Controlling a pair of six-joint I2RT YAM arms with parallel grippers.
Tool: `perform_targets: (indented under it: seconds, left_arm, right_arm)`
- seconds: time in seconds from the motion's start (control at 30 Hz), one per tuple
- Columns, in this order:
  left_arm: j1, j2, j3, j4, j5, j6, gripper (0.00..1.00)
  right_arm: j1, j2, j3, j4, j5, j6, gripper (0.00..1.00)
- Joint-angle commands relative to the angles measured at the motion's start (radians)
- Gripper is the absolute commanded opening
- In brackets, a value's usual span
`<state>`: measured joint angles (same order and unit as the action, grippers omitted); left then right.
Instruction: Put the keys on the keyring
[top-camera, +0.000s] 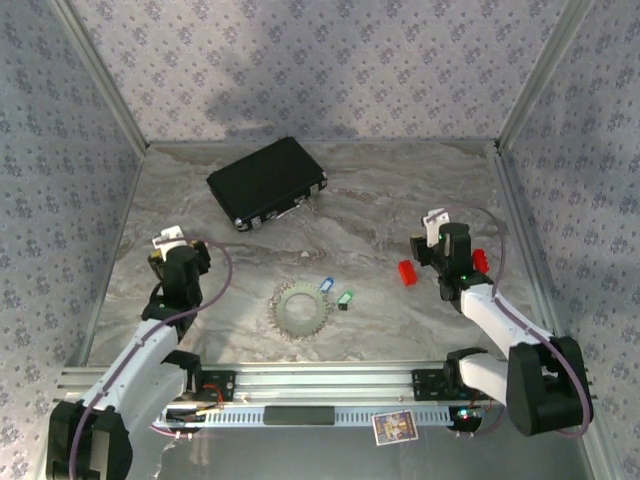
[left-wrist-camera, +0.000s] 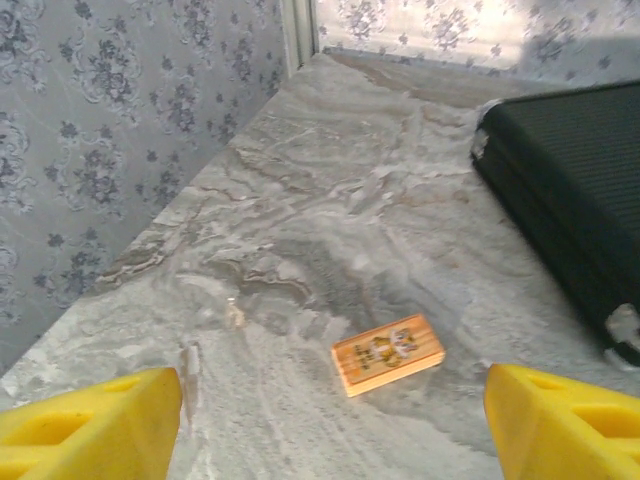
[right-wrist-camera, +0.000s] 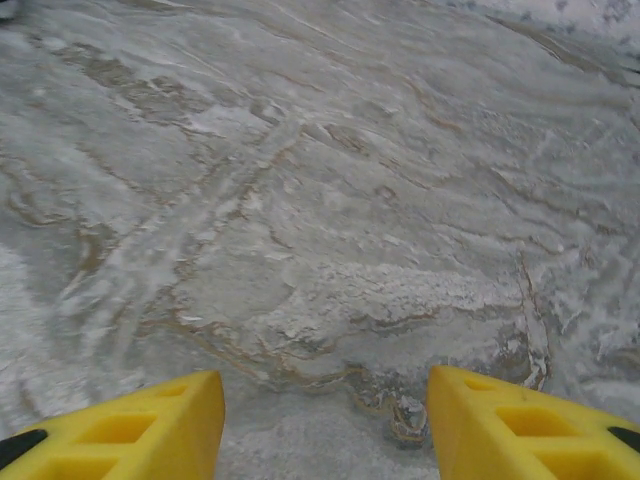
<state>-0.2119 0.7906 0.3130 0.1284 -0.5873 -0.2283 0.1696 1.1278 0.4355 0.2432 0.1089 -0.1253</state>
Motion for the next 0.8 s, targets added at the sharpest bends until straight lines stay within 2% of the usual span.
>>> perform_targets:
  seconds: [0.0, 0.07, 0.17, 0.27, 0.43, 0.57, 0.63, 0.67, 0.77]
  left_arm:
    - [0.044, 0.017, -0.047, 0.166, 0.011, 0.083, 0.8]
    - [0.078, 0.038, -0.071, 0.216, 0.053, 0.064, 0.8]
    - [0.103, 0.091, -0.104, 0.318, 0.078, 0.071, 0.8]
    - [0.122, 0.17, -0.103, 0.386, 0.1, 0.091, 0.8]
    - [0.137, 0.31, -0.103, 0.556, 0.155, 0.116, 0.79]
    - [0.141, 0.412, -0.077, 0.656, 0.198, 0.161, 0.79]
    - [0.141, 0.455, -0.055, 0.673, 0.229, 0.186, 0.79]
    - [0.144, 0.477, -0.044, 0.684, 0.243, 0.201, 0.79]
    - [0.15, 0.525, -0.004, 0.677, 0.291, 0.224, 0.79]
  right_arm:
    - [-0.027, 0.061, -0.06, 0.304, 0.017, 0.05, 0.58]
    - [-0.048, 0.115, -0.051, 0.315, -0.007, 0.034, 0.56]
    - [-0.056, 0.191, -0.094, 0.464, -0.009, -0.013, 0.57]
    - [-0.083, 0.229, -0.093, 0.511, -0.072, -0.053, 0.58]
    - [-0.158, 0.287, -0.081, 0.529, -0.148, 0.012, 0.57]
    - [-0.183, 0.419, -0.094, 0.701, -0.127, 0.057, 0.59]
    - [-0.197, 0.385, -0.034, 0.525, -0.105, 0.082, 0.6]
    - [-0.208, 0.405, -0.048, 0.591, -0.112, 0.096, 0.61]
    - [-0.208, 0.4, -0.044, 0.57, -0.109, 0.095, 0.61]
